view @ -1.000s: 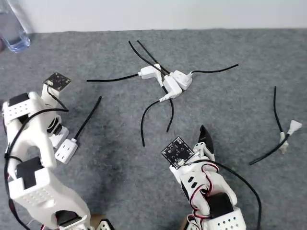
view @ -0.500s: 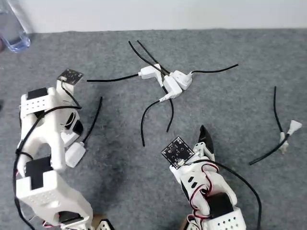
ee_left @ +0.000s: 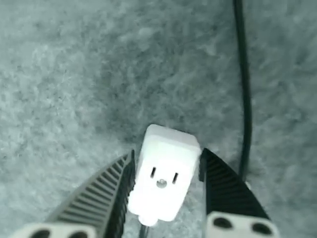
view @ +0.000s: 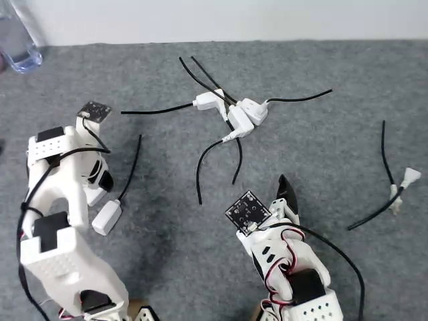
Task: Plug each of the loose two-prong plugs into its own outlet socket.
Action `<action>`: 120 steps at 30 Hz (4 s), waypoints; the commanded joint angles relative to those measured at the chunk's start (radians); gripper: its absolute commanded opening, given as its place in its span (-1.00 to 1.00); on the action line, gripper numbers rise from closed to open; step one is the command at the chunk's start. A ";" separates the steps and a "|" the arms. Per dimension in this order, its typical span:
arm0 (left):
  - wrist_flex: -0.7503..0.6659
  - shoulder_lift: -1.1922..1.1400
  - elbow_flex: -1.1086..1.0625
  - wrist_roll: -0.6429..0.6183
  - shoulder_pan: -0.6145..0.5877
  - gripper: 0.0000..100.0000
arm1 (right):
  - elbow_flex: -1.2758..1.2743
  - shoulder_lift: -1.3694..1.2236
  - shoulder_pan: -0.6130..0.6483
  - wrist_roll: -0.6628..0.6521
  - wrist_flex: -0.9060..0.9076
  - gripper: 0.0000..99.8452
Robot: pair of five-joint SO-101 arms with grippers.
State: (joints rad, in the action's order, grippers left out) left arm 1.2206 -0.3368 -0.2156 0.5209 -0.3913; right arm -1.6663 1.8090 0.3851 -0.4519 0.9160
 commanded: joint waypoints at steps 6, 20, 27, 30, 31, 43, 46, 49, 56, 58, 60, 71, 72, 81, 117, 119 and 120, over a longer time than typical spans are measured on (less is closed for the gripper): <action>0.048 -0.011 0.085 0.023 -0.011 -0.72 | -0.017 0.007 -0.007 -0.009 -0.018 -0.26; 0.249 0.040 0.240 0.071 0.014 -0.97 | -0.017 0.007 -0.010 -0.009 -0.019 -0.26; 0.542 0.129 0.509 0.146 0.126 -0.97 | -0.017 0.007 -0.039 -0.011 -0.027 -0.26; 0.535 0.146 0.504 0.150 0.169 -0.97 | -0.017 0.007 -0.076 -0.009 -0.051 -0.26; 0.535 0.149 0.495 0.150 0.190 -0.97 | -0.017 0.007 -0.088 -0.009 -0.059 -0.26; 0.532 0.152 0.363 0.157 0.598 -0.97 | -0.017 0.007 -0.349 0.023 -0.197 -0.26; 0.529 0.150 0.297 0.158 0.684 -0.97 | -0.017 0.007 -0.446 0.098 -0.245 -0.26; 0.488 0.150 0.240 0.158 0.752 -0.97 | -0.017 0.007 -0.512 0.150 -0.274 -0.26; 0.325 0.150 0.081 0.153 0.919 -0.97 | -0.017 0.007 -0.524 0.158 -0.275 -0.26; 0.272 0.150 0.038 0.153 0.954 -0.97 | -0.017 0.007 -0.524 0.160 -0.275 -0.26; 0.224 0.150 0.007 0.153 0.974 -0.97 | -0.017 0.007 -0.524 0.160 -0.275 -0.26; -0.017 0.149 -0.177 0.152 0.982 -0.97 | -0.017 0.007 -0.522 0.163 -0.282 -0.26; -0.031 0.149 -0.189 0.152 0.982 -0.97 | -0.017 0.007 -0.522 0.163 -0.282 -0.26; -0.037 0.160 -0.180 0.037 0.977 -0.72 | -0.017 0.007 -0.490 0.157 -0.274 -0.26; -0.149 0.598 -0.613 -0.032 0.984 -0.64 | -0.017 0.007 -0.489 0.157 -0.272 -0.26; -0.163 0.595 -0.607 -0.032 0.982 -0.64 | -0.017 0.007 -0.489 0.157 -0.272 -0.26; -0.166 0.595 -0.605 -0.032 0.979 -0.64 | -0.017 0.007 -0.489 0.157 -0.272 -0.26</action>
State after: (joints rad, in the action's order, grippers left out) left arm 1.0794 0.2263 -0.8247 0.4994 0.5861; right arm -1.6663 1.8090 -0.1089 -0.3000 0.6567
